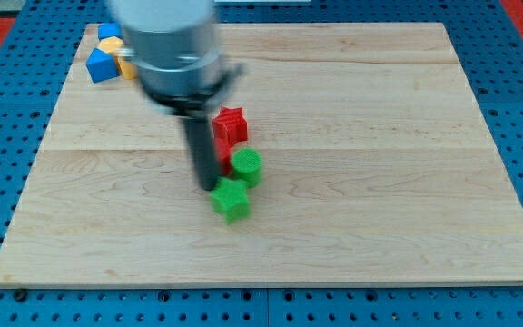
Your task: Move the green star towards the bottom right
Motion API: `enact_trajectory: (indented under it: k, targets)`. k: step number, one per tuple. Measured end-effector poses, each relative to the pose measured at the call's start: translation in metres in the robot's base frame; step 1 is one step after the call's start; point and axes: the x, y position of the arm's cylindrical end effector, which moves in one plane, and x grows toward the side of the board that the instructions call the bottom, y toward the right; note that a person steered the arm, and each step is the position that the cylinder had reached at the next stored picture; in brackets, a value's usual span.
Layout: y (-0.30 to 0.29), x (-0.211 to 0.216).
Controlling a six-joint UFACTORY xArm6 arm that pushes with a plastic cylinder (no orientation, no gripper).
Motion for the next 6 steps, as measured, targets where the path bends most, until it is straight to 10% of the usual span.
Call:
enact_trajectory:
  k: [3, 6]
  targets:
    - [-0.042, 0.033]
    - [0.171, 0.048]
